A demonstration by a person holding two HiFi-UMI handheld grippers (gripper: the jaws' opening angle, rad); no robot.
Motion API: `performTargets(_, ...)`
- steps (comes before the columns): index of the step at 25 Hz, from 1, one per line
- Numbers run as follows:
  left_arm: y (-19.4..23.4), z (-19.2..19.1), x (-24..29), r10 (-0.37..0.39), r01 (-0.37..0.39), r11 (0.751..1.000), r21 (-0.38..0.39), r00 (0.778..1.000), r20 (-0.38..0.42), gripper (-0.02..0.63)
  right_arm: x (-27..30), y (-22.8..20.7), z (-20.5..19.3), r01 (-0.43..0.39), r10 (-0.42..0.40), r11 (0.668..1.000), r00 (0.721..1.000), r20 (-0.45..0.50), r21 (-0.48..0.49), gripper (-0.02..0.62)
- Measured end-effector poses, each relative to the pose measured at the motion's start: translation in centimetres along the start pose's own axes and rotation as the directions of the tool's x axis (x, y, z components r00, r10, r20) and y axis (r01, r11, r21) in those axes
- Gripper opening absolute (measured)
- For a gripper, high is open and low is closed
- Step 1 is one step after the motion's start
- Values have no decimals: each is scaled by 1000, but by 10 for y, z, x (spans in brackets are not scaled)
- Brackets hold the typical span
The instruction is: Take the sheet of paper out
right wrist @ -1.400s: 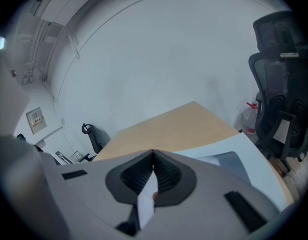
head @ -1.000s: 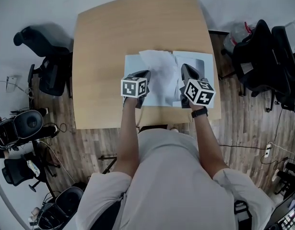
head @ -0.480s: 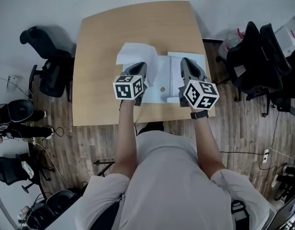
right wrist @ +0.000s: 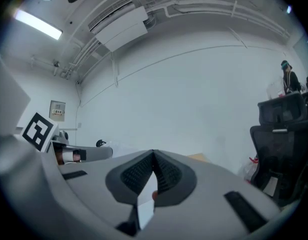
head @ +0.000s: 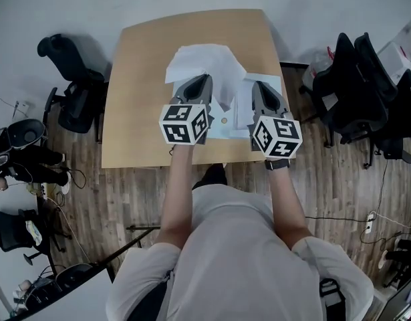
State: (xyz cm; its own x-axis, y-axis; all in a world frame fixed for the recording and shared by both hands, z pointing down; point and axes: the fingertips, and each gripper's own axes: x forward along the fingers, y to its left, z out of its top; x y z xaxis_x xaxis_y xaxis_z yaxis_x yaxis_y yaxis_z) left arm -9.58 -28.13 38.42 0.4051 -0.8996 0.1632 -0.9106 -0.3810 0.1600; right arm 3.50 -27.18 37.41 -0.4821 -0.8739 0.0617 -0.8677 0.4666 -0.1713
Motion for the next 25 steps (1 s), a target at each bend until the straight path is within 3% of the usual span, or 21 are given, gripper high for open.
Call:
performTargets(4, -19, 4, -11, 22, -24, 997, 70, 999, 23, 12, -22, 1, 9, 29, -27, 997, 999, 20, -76, 11)
performTargets(14, -53, 1, -37, 8, -13, 997, 77, 998, 59, 12, -63, 5, 10, 38, -35, 994, 999, 32, -98, 11)
performTargets(20, -49, -21, -42, 8, -9, 998, 54, 1000, 22, 12, -69, 3, -10, 48, -49, 996, 999, -7, -78, 11)
performTargets(25, -14, -35, -17, -6, 6, 1000, 21, 1000, -5, 12, -28, 6, -25, 41, -45, 996, 998, -40, -85, 11)
